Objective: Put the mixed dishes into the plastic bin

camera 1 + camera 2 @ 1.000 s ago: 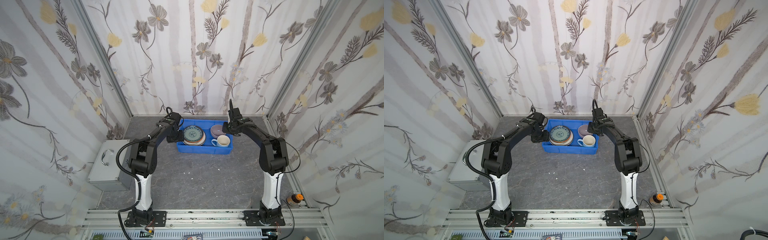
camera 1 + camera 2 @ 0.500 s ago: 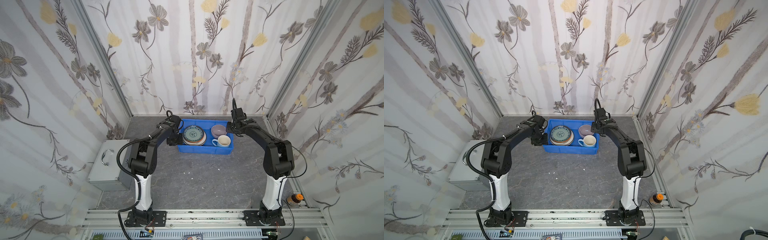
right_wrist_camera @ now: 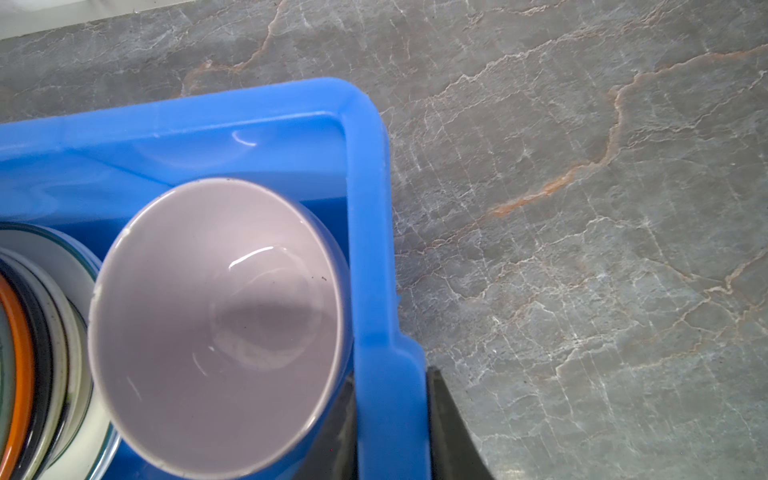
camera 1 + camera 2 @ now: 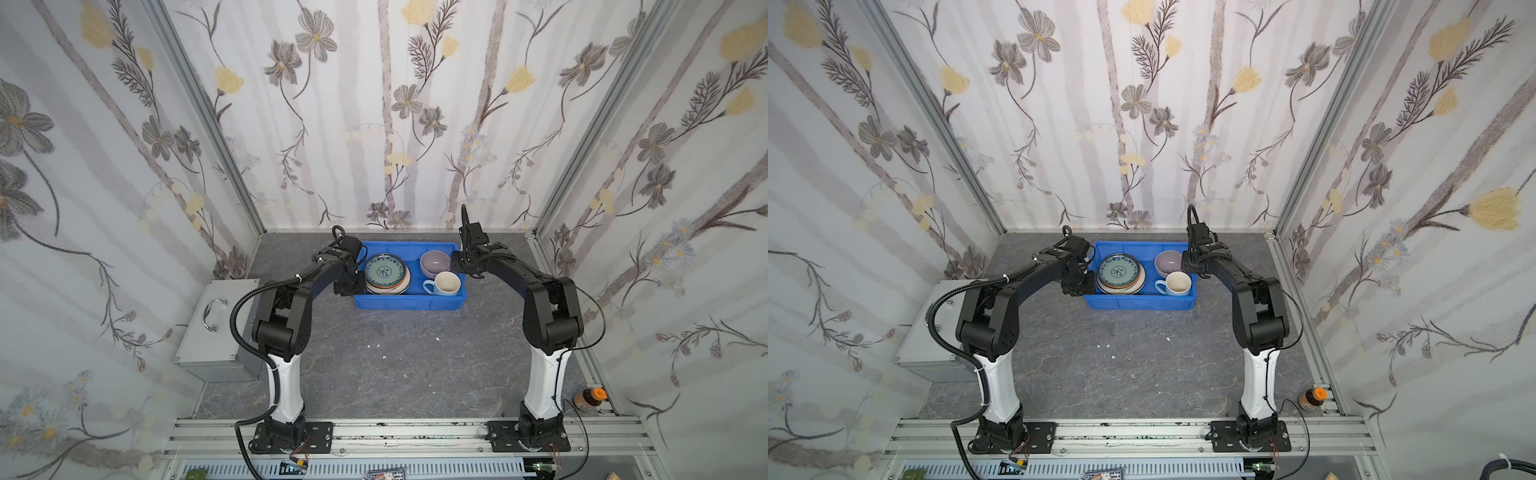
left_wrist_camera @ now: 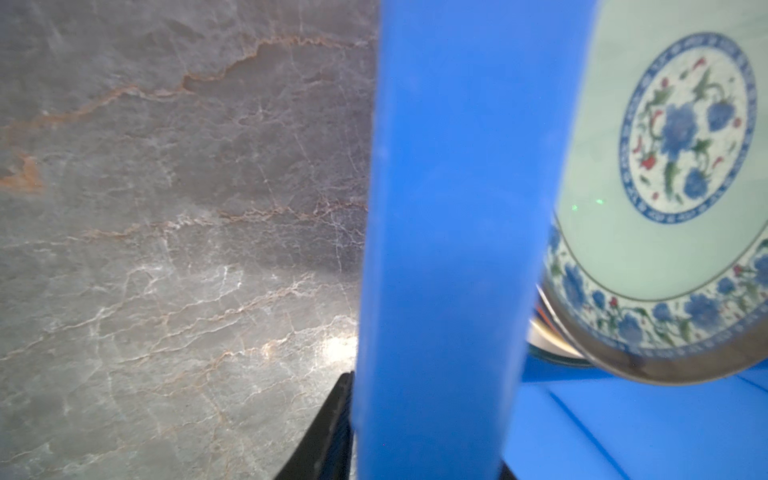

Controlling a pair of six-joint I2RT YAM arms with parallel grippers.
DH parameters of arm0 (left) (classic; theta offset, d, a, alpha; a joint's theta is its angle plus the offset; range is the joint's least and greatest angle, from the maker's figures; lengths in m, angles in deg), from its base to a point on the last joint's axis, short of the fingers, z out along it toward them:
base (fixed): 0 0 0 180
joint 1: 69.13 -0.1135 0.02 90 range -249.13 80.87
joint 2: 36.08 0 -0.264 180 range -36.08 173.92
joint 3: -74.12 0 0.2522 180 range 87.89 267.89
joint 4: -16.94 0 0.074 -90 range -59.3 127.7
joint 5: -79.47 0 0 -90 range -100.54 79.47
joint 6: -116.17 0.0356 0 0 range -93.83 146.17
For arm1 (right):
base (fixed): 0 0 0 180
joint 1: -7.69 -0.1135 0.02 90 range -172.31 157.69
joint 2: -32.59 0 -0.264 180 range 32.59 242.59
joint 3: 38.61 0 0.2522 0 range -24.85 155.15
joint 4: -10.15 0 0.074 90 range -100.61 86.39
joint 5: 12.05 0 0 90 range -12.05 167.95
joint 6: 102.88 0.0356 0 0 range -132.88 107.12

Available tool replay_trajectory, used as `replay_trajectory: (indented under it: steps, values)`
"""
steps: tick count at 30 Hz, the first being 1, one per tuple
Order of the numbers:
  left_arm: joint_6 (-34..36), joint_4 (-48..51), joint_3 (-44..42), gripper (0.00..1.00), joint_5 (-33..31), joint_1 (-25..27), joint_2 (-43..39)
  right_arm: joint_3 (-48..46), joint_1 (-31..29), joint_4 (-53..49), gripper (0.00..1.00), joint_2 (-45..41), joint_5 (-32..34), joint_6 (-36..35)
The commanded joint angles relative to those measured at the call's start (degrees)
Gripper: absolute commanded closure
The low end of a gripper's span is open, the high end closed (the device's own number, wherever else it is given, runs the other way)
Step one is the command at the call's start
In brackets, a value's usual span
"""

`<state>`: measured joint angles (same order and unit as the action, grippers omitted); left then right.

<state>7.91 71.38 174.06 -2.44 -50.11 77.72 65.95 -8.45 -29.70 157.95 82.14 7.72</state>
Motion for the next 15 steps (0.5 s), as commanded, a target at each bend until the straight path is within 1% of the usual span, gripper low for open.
replay_trajectory:
  steps: [1,11,14,15]
  values:
    - [-0.80,1.72,-2.26,0.64,0.16,0.53,-1.61,-2.34,-0.42,-0.48,0.77,-1.01,-1.69,2.83]
    - [-3.13,-0.95,-12.74,0.63,-0.93,1.85,-9.02,-12.50,-2.97,2.20,0.78,-7.08,-1.22,3.59]
    - [-3.06,-1.16,-14.14,0.60,-0.76,1.89,-10.50,-15.45,-3.28,3.25,0.77,-9.68,-1.54,4.01]
    - [-2.63,-0.84,-14.12,0.57,-0.99,1.89,-10.97,-16.14,-3.37,3.44,0.76,-10.68,-1.65,4.13]
